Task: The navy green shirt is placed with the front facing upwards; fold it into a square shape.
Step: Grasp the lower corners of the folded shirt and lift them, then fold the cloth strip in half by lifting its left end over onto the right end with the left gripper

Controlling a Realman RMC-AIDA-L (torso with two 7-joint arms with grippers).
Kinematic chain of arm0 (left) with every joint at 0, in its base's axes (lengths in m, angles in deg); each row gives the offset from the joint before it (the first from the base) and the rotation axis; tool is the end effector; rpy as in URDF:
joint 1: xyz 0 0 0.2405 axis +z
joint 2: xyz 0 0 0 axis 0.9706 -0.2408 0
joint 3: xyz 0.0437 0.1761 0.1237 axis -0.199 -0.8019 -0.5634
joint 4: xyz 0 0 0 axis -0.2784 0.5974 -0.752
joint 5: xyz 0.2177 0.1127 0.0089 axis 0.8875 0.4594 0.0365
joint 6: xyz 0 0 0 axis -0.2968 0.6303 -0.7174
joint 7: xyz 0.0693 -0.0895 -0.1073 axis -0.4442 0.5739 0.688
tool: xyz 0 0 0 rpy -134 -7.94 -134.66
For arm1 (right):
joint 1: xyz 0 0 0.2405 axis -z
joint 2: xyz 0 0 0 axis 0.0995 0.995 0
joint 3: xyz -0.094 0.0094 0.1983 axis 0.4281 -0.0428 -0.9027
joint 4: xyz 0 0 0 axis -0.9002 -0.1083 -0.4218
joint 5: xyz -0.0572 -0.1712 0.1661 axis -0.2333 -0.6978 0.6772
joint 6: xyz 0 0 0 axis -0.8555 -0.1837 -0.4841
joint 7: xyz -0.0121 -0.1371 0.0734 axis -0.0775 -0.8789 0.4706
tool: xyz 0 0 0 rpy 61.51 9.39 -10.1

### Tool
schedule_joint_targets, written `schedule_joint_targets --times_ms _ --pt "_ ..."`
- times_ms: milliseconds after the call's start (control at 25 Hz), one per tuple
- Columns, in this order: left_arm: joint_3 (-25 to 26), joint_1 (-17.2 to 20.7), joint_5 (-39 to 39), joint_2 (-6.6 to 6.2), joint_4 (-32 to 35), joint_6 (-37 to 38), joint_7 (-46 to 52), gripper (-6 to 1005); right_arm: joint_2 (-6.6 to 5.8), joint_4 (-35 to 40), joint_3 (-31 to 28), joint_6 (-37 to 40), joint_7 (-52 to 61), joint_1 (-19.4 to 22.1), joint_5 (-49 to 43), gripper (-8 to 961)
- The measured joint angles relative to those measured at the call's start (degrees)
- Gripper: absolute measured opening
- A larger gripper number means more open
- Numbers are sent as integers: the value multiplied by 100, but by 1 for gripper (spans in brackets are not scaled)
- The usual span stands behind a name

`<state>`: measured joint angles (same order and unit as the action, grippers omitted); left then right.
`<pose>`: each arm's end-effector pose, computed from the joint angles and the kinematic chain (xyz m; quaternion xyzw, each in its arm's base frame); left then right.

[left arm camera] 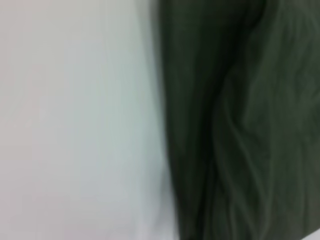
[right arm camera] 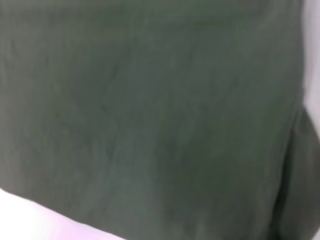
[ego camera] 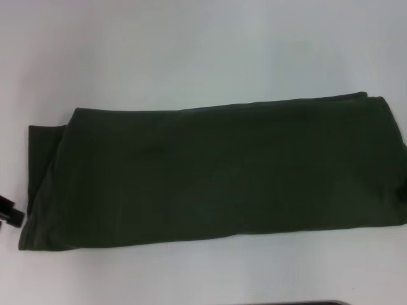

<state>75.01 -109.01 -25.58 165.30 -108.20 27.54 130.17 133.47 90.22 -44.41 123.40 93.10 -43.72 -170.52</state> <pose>-0.3059 0.3013 0.1091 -0.6973 -0.7026 0.1336 0.0479 0.3194 0.3166 0.1011 -0.7415 0.6523 -0.1476 0.0538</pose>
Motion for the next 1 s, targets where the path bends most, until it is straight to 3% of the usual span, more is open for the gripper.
schedule_joint_targets --times_ms 120,360,560,760,880,1000 --pt "142 23 17 -83 -134 38 2 535 -92 84 -199 108 -5 6 0 508" --pt "702 33 -49 -188 -503 246 -43 529 -139 566 -400 363 -6 38 6 695" --pt "1324 -9 -782 -217 -858 478 -208 528 -166 938 -489 429 -9 12 123 696" --pt "1881 34 -2587 -263 -489 360 -587 528 -182 1109 -834 226 -209 139 1293 697" --pt "2017 48 -3311 -219 -178 235 -959 527 -168 882 -1102 42 -540 287 2358 697" --pt "1839 47 -3544 -160 49 175 -1365 527 -198 425 -932 -148 -762 347 2796 696"
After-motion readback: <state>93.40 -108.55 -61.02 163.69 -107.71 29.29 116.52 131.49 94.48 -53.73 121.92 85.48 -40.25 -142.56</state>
